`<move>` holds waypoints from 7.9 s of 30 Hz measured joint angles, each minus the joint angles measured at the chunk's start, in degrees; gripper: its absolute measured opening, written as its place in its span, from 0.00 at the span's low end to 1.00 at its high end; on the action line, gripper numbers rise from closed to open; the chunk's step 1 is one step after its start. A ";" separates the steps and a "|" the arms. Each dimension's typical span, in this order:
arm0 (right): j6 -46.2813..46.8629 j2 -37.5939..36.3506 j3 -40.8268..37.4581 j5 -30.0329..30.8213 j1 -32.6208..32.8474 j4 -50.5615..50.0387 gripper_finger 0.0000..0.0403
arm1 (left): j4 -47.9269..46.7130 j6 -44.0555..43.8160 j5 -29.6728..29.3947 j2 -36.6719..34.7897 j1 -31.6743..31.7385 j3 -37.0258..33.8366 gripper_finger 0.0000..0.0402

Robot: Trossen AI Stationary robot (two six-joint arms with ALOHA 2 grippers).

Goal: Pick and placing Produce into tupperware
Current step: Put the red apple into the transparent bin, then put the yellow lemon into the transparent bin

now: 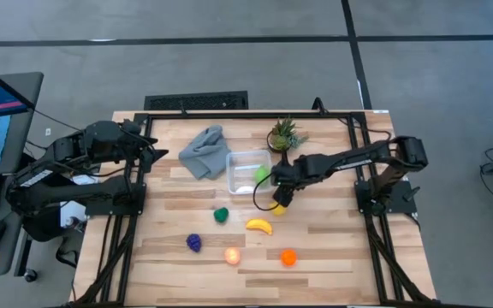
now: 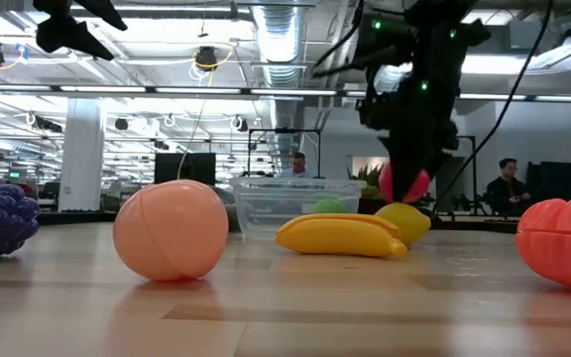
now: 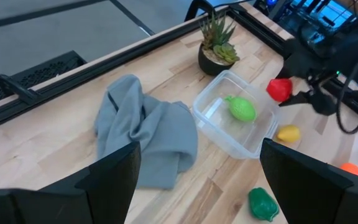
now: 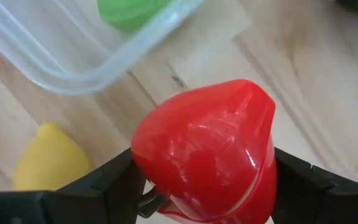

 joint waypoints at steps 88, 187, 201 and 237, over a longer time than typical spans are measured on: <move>-13.51 16.82 12.19 -5.64 -6.15 33.82 0.73 | 0.89 0.30 -2.04 0.00 -0.37 0.00 0.79; -6.12 -12.46 12.92 3.78 5.86 -13.91 0.84 | 0.93 -1.31 -2.13 2.25 -0.39 0.00 0.79; 18.07 -23.89 -7.34 8.49 17.90 0.17 0.78 | 2.23 1.99 -1.73 6.80 -0.39 0.00 0.79; 18.61 -7.59 -20.46 16.52 24.92 36.17 0.77 | 1.86 5.63 -1.78 11.04 -0.39 0.00 0.79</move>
